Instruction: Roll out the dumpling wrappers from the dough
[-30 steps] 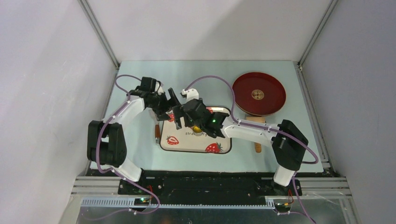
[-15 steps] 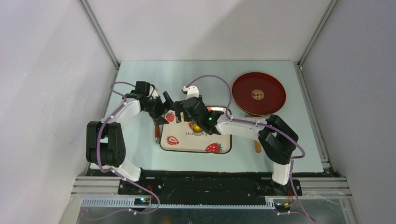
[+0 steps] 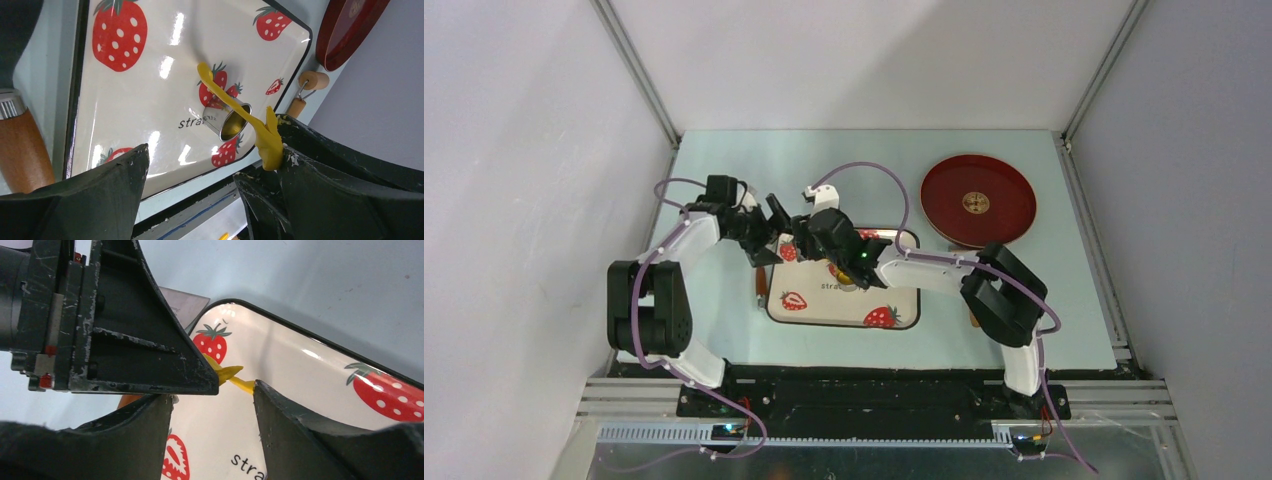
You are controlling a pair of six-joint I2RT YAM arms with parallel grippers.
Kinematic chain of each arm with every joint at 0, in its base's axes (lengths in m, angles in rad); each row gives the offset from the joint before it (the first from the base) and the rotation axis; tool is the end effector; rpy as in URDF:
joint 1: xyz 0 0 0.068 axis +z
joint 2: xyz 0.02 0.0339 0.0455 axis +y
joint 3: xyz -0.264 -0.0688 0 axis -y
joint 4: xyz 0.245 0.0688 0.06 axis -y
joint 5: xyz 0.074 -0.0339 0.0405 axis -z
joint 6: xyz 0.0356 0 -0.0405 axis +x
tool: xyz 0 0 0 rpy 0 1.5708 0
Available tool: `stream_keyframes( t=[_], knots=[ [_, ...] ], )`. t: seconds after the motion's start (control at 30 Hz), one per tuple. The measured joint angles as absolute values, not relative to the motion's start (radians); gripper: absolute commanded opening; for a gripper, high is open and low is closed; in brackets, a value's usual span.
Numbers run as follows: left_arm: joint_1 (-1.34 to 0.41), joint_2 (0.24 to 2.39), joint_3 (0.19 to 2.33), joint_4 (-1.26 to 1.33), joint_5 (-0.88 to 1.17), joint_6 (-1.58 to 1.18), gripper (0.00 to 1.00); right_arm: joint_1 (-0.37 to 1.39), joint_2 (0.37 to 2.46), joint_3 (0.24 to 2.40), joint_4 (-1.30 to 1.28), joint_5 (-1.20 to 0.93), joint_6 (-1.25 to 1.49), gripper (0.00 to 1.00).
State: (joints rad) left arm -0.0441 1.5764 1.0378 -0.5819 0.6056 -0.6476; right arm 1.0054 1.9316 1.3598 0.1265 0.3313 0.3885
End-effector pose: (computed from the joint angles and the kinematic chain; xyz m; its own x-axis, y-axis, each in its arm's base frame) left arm 0.3063 -0.0338 0.2104 -0.8885 -0.4573 -0.0379 -0.3163 0.6703 -0.6713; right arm 0.2503 0.3728 0.2320 -0.4565 -0.0508 -0.8883 -0.5060 0.8360 0.2122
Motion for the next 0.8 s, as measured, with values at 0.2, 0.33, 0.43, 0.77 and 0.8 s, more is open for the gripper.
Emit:
stream_keyframes(
  t=[0.2,0.33,0.43,0.77,0.8],
  knots=[
    [-0.028,1.573,1.024,-0.541,0.604,-0.654,0.99,1.007,1.974,1.420,0.102,0.326,0.394,0.47],
    [-0.008,1.544,1.005,-0.532,0.612,-0.655,0.98,1.008,1.990,1.430,0.099,0.323,0.417,0.43],
    [0.014,1.522,0.990,-0.532,0.630,-0.654,0.98,1.008,1.993,1.430,0.096,0.313,0.443,0.40],
    [0.056,1.487,0.967,-0.594,0.722,-0.591,0.98,0.904,1.994,1.390,0.101,0.257,0.505,0.42],
    [0.056,1.485,0.967,-0.598,0.731,-0.576,0.98,0.890,1.994,1.386,0.102,0.244,0.509,0.44]
  ],
)
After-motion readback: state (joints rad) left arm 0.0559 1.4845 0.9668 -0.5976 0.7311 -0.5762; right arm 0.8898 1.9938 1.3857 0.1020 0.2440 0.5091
